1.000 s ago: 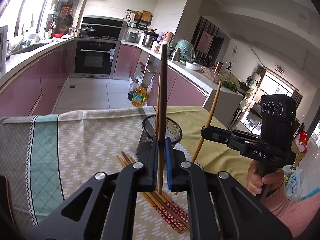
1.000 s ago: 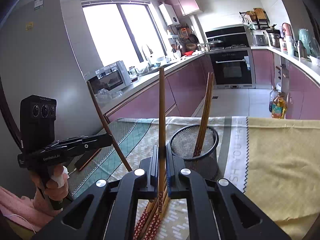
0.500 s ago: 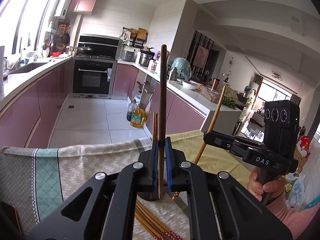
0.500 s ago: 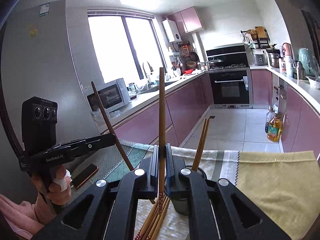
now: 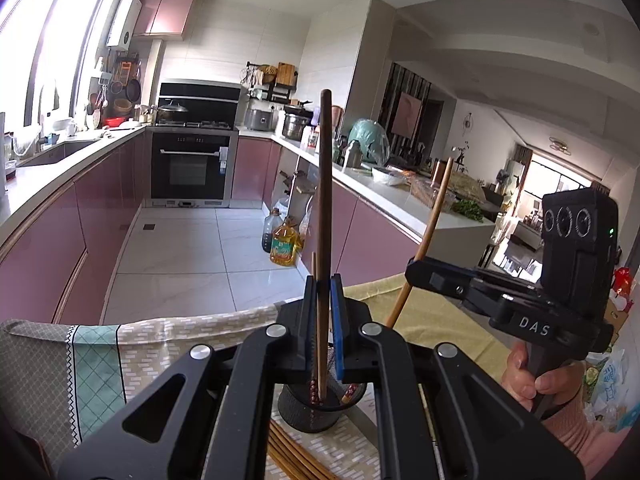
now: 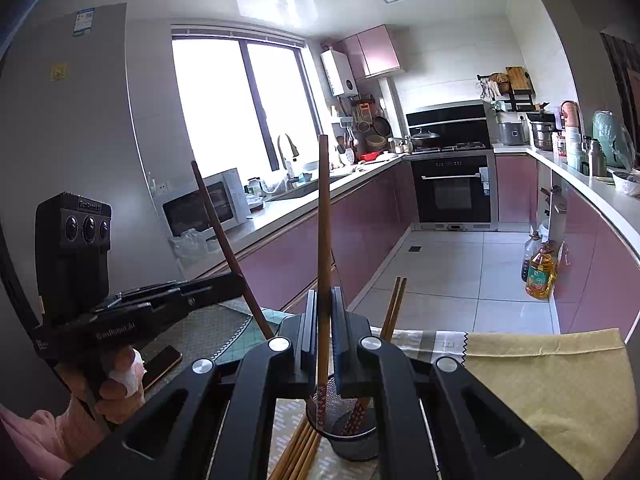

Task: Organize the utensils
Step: 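Lower the chopsticks into the mesh holder and open the right gripper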

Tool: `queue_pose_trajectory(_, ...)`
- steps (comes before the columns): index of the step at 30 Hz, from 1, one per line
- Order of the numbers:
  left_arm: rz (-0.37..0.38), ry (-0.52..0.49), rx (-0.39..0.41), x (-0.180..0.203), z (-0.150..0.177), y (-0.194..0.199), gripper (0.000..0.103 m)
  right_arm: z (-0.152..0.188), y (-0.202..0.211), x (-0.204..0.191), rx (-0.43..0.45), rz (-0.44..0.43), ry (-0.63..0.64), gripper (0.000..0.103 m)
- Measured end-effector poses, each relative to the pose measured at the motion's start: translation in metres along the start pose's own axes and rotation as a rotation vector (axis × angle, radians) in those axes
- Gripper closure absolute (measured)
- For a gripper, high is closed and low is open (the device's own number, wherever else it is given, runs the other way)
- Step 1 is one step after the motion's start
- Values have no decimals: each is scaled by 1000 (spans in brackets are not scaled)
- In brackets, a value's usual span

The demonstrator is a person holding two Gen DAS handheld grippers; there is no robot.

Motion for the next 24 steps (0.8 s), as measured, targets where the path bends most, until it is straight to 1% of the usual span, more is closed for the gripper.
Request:
queue_pose_trajectory(7, -16, 14, -76, -5, 15, -23, 96, 8, -20, 8, -52, 15, -29, 98)
queue_pose_trajectory(15, -28, -3, -174, -12, 34, -48, 96, 29, -45, 19, -153, 31, -61, 98)
queue_pose_trajectory(22, -26, -4, -243, -21, 41, -67, 96, 47, -67, 33, -252, 22, -108, 98)
queue_pose_trajectory(24, -32, -2, -248, -23, 39, -72, 96, 51, -73, 36, -271, 21, -118, 98)
Point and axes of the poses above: each gripper's, at about its wrist camera, not at the fingertips, and y roughly against the way its jaws point, x to its right, z to its underside, the point moved 8 cm from there along -y, roughly the way its jaws point, and after that the axes turned 5 degrees about -x, right-handed, at the moved point
